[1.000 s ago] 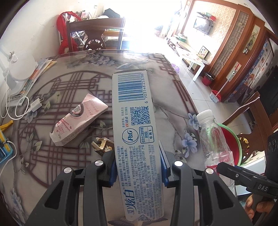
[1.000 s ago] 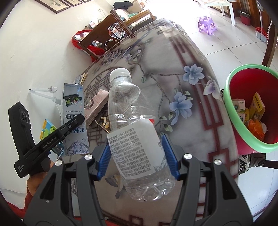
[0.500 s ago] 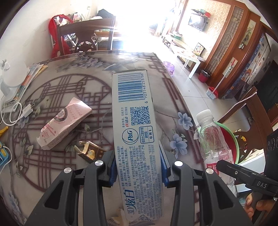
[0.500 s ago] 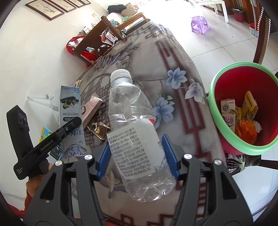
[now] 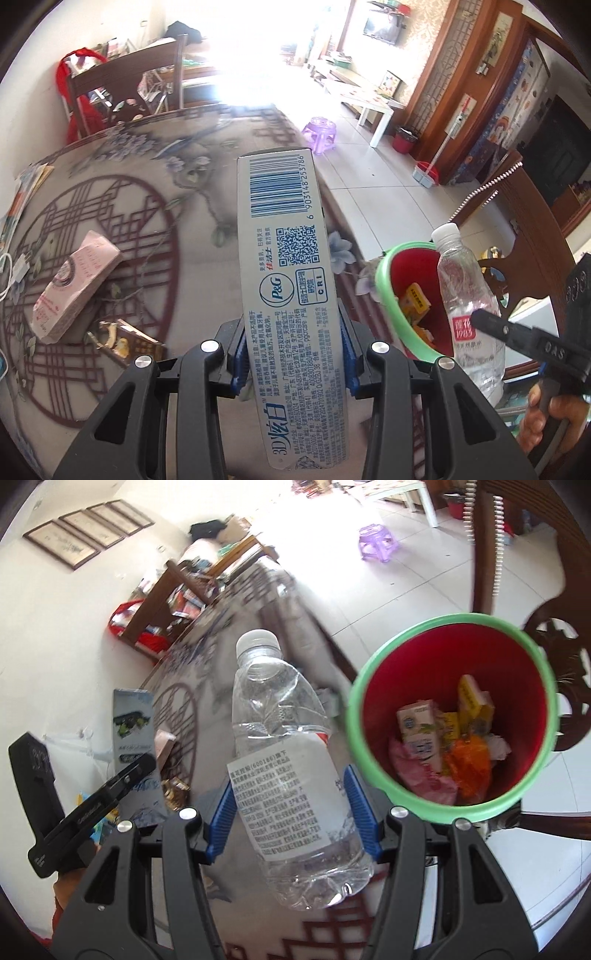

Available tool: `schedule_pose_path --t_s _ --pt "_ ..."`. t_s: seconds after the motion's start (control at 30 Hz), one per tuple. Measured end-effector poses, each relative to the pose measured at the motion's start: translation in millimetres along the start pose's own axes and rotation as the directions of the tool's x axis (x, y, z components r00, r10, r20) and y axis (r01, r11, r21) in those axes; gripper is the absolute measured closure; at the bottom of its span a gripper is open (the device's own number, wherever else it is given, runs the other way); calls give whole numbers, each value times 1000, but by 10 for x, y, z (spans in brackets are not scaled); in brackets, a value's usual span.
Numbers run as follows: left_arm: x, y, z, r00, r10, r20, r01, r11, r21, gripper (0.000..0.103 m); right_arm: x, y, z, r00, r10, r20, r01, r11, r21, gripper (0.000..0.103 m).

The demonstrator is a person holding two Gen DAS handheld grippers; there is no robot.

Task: Collect trash
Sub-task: 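Open the right tool to drop the bottle while the left tool drops the box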

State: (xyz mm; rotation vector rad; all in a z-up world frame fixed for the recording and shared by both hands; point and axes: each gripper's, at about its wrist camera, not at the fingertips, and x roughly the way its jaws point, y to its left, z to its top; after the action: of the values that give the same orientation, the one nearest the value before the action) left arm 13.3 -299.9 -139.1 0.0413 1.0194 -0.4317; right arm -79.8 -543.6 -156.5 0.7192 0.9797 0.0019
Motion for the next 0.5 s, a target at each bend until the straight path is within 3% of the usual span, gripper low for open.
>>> schedule_pose_path --t_s 0.2,0.37,0.5 --pt "136 -313 28 999 -29 -35 31 998 59 67 -199 -528 227 986 -151 65 145 986 80 48" --pt "257 -583 82 997 -58 -59 65 991 120 67 -224 -724 386 971 -217 103 208 974 89 48" --pt "379 -845 143 993 -94 -77 107 977 185 66 -212 -795 447 961 -244 126 231 967 110 40"
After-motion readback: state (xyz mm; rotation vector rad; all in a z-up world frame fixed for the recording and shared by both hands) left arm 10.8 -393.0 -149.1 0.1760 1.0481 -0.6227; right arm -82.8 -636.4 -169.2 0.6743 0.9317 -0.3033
